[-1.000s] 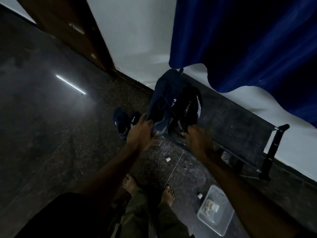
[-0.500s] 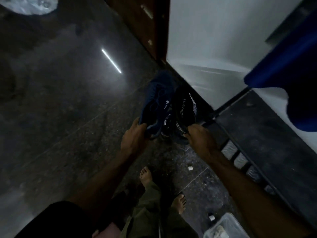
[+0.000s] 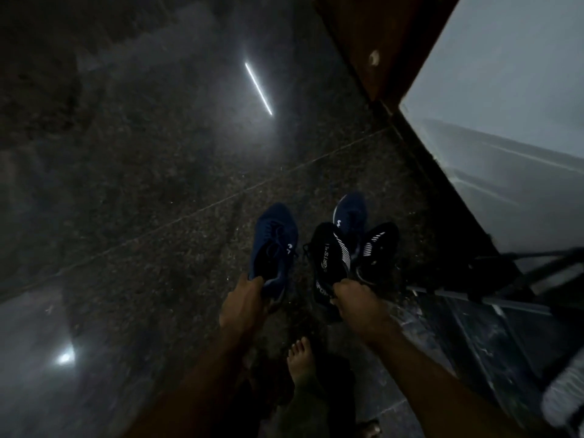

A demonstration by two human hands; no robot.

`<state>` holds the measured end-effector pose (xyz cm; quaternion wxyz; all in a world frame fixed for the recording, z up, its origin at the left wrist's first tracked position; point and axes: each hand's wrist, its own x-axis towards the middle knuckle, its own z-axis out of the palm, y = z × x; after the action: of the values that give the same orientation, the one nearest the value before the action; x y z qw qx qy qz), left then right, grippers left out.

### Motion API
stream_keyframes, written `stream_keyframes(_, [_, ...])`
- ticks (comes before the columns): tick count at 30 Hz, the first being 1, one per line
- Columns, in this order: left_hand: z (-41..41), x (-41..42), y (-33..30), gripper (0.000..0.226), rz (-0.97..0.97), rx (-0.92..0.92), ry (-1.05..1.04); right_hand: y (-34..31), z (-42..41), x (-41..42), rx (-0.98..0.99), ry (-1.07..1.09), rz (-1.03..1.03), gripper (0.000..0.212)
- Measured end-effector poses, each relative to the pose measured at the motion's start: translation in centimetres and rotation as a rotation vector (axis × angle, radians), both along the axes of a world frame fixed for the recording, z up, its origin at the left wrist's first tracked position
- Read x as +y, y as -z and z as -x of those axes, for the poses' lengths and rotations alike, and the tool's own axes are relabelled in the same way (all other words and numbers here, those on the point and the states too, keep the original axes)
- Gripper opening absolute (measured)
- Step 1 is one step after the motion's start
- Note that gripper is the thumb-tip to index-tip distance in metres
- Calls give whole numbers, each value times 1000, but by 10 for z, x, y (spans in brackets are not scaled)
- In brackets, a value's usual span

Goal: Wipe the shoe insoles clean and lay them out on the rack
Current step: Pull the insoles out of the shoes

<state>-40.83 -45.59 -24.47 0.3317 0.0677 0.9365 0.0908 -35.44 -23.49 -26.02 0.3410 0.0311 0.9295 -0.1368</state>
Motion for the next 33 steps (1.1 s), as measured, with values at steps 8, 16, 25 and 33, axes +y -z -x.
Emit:
stream_keyframes(8, [64, -26, 70, 21, 37, 46, -75, 75, 93, -39, 51, -69, -3, 21])
stream_keyframes(16, [65, -32, 93, 64, 85, 8, -89, 113, 119, -55, 65, -38, -11, 16])
stream_keyframes(25, [46, -13, 84, 67, 69, 27, -21, 110, 78, -40, 4, -10, 28, 20])
stream_keyframes(33, [24, 56, 45, 90, -59, 177, 217, 32, 44, -4, 136, 212, 42, 27])
